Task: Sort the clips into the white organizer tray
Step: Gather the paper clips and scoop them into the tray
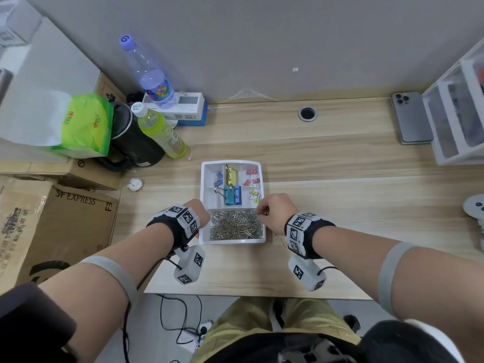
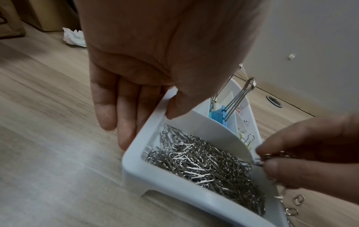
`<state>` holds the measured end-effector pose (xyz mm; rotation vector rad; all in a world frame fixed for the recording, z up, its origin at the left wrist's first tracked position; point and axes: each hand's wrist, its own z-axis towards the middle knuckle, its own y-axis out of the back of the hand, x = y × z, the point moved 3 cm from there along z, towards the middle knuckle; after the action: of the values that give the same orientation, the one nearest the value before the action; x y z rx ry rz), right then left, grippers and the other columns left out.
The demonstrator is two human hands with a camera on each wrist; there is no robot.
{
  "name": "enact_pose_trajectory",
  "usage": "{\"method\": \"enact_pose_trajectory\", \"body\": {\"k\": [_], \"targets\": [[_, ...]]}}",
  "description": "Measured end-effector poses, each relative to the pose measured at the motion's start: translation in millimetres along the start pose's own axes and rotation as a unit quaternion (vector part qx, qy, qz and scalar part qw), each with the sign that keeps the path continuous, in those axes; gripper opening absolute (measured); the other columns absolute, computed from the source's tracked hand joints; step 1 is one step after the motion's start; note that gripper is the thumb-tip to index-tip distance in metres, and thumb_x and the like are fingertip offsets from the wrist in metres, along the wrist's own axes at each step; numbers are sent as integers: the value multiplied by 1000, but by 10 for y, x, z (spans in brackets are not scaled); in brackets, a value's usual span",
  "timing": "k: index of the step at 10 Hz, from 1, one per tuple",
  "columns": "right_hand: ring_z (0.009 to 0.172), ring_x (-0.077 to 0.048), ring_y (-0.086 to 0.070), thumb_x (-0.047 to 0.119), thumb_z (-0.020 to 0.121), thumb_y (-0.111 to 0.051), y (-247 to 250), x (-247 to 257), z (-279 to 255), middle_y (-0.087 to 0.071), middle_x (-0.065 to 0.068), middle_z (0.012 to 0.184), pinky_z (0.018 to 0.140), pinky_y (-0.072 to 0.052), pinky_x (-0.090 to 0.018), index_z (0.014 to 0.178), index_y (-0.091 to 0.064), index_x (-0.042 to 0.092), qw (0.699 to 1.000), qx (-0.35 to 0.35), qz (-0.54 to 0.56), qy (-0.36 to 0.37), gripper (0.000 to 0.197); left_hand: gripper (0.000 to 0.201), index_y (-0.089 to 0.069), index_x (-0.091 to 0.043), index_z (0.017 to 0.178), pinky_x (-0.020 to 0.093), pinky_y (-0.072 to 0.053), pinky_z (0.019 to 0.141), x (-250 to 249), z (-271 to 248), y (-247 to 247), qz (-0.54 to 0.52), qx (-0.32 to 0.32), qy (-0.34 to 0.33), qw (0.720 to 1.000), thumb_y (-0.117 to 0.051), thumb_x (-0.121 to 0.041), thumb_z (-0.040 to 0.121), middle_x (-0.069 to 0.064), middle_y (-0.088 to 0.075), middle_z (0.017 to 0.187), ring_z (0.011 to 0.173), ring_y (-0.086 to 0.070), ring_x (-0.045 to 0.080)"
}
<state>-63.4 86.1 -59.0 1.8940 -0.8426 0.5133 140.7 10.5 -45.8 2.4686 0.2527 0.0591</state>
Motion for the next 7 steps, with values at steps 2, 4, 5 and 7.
{"method": "enact_pose_trajectory", "body": {"k": [2,4,5,7], "targets": [[99,-15,-65,14,89,-66,-315,284,33,-72,2,109,94,-51,-27,101,-76,18,998,32,-11,44,16,24,-66,7,110,20,-52,64,-58,-149,58,52,31,17,998,-56,-9,95,10,-72,94,75,-68,16],[108,-18,-60,15,88,-57,-315,194,-15,-69,1,116,95,-50,-35,111,-72,19,982,86,-104,136,27,21,-64,5,94,25,-46,51,-14,2,51,48,7,-22,999,-48,-8,95,21,-70,106,86,-70,30],[102,-12,-57,21,87,-59,-163,39,-18,-64,7,113,92,-50,-33,111,-69,20,985,32,-95,140,26,24,-49,-4,75,27,-43,49,-14,23,47,-3,18,20,1000,-43,-9,97,20,-70,85,84,-71,33],[106,-14,-52,41,73,-73,237,-446,42,-46,6,120,91,-49,-31,127,-52,24,992,14,-120,27,60,27,-44,-8,70,27,-43,61,-15,62,36,-5,23,29,999,-40,-9,97,11,-54,68,79,-60,27]]}}
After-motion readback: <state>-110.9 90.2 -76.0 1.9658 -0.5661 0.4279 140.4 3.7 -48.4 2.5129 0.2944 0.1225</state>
